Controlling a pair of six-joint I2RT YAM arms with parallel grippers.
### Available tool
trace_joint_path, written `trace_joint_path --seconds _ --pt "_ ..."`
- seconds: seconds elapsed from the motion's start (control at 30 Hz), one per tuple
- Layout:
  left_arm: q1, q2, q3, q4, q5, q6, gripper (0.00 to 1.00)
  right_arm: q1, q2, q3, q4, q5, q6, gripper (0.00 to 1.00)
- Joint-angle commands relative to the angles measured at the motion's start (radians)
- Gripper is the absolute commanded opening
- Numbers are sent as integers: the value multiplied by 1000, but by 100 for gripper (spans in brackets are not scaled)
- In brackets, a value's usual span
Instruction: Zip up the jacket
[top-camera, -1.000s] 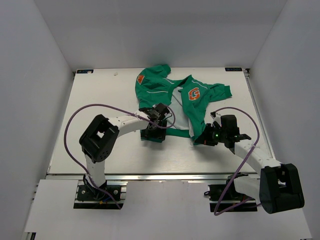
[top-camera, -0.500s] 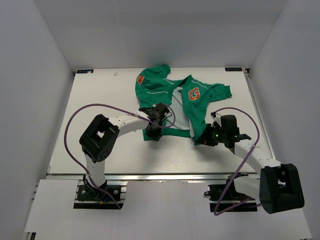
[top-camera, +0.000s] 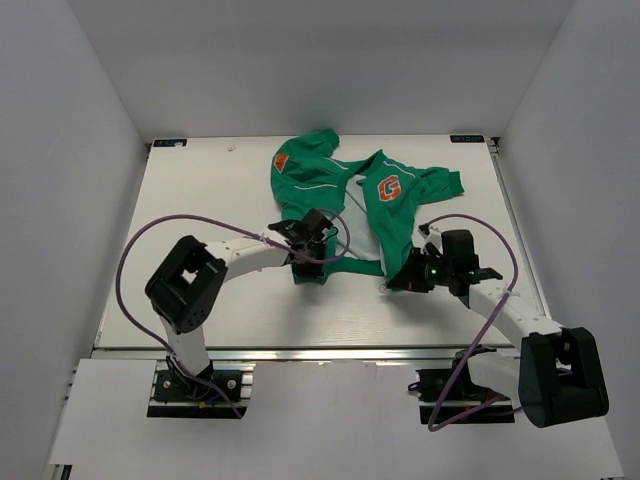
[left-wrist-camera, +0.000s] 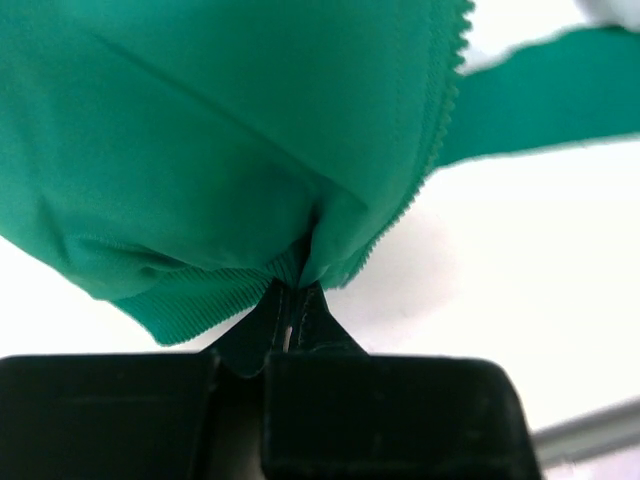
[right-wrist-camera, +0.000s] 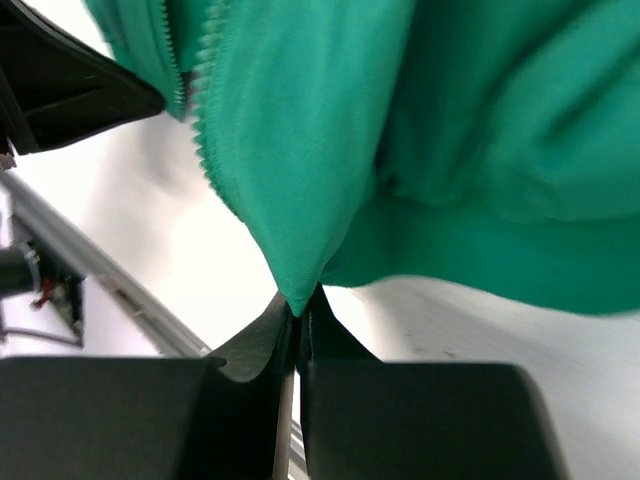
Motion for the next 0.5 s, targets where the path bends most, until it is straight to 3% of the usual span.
trace_joint_path --seconds 0.0,0.27,0.47 --pt "-5 -179 -52 156 110 27 0 -6 -25 31 62 -113 -31 0" --pt "-7 -418 -218 466 307 -36 0 -1 -63 -10 319 -335 12 0" --pt "-7 -466 -275 582 322 -73 0 14 -85 -35 559 -484 43 0"
